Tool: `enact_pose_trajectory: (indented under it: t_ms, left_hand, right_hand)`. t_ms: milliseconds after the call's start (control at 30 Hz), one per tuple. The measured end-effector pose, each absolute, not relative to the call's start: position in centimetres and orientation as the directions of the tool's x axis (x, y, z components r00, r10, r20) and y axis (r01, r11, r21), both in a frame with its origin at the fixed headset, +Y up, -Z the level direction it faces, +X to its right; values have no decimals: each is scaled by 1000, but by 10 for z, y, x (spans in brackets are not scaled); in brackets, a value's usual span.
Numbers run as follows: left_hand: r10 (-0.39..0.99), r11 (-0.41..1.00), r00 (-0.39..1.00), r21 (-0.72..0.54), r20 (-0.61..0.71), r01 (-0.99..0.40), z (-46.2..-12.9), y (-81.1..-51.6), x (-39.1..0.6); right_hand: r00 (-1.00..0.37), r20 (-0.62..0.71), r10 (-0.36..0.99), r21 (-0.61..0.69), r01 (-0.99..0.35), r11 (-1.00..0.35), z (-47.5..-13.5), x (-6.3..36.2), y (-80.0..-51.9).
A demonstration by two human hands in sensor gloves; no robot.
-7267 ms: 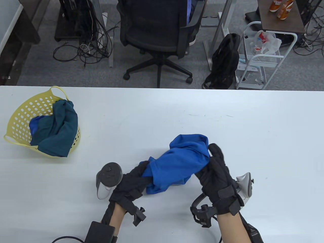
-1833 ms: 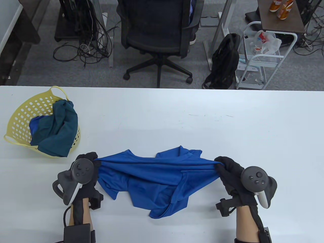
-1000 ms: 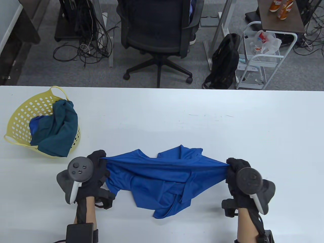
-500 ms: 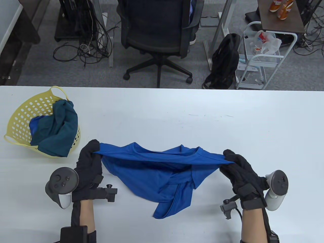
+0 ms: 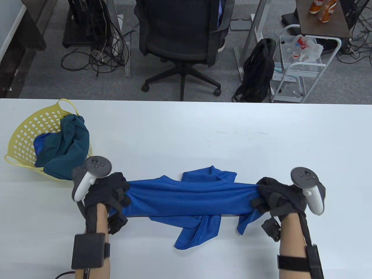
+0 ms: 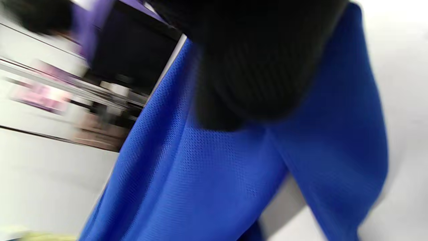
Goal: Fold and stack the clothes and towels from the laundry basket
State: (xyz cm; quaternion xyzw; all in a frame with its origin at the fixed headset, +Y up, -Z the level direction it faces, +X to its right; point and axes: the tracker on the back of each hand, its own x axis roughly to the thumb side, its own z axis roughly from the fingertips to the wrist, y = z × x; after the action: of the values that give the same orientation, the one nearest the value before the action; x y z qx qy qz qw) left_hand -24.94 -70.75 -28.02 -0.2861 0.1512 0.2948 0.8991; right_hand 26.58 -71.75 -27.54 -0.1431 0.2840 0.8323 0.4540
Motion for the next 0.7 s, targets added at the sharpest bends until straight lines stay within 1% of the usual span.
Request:
enact_pose_trajectory:
  t_ms: [33, 67, 100, 133, 167, 200, 233, 267, 333, 400, 433, 500, 533, 567, 600, 633, 700]
  left_hand:
    - [450, 767, 765, -239, -461, -596, -300, -698, -245]
    - [523, 835, 775, 30, -356, -550, -316, -673, -241]
    - [567, 819, 796, 245, -210, -519, -325, -646, -239]
    - [583, 721, 812, 481, -33, -499, -331, -608, -237]
    - [578, 644, 814, 576, 67, -504, -331, -581, -236]
    - [544, 540, 816, 662, 197, -520, -324, -547, -234]
    - [490, 478, 830, 714, 266, -511, -317, -527, -234]
    - [407, 415, 861, 778, 305, -471, -304, -505, -235]
    - [289, 369, 898, 827, 331, -424, -281, -488, -237]
    - [182, 368, 927, 851, 328, -374, -259, -492, -238]
    - [134, 396, 944, 857, 302, -330, -247, -500, -238]
    - [71, 488, 964, 834, 256, -257, -230, -527, -237]
    - [21, 569, 978, 802, 209, -183, -222, -548, -236]
    - [-6, 627, 982, 765, 189, -143, -217, -566, -235]
    - [-47, 726, 983, 682, 178, -89, -212, -594, -232]
    - [-73, 780, 984, 624, 165, -47, -208, -612, -230]
    - [-111, 905, 979, 424, 174, 27, -199, -665, -226]
  right_hand:
    - [-532, -463, 709, 283, -847, -451, -289, 265, -710]
    - [-454, -330, 828, 76, -887, -456, -299, 263, -688]
    - [-385, -53, 921, -224, -894, -387, -305, 255, -657]
    - [-400, 176, 900, -461, -841, -283, -308, 249, -628]
    - [-421, 334, 843, -532, -823, -200, -310, 247, -603]
    - [-432, 482, 762, -479, -858, -184, -307, 245, -569]
    - [-432, 540, 723, -483, -862, -154, -301, 246, -553]
    - [-453, 617, 643, -499, -858, -126, -292, 250, -534]
    - [-483, 666, 569, -514, -850, -120, -277, 259, -523]
    - [-434, 718, 544, -459, -883, -99, -265, 267, -526]
    - [-416, 730, 542, -427, -897, -113, -258, 270, -534]
    - [-426, 702, 570, -364, -903, -228, -248, 277, -558]
    - [-445, 655, 610, -324, -895, -306, -242, 282, -581]
    - [-457, 630, 628, -308, -889, -338, -240, 283, -591]
    - [-501, 554, 665, -257, -863, -435, -236, 286, -616]
    - [-529, 501, 685, -212, -842, -496, -233, 288, -634]
    - [-622, 343, 704, -57, -762, -645, -225, 289, -678]
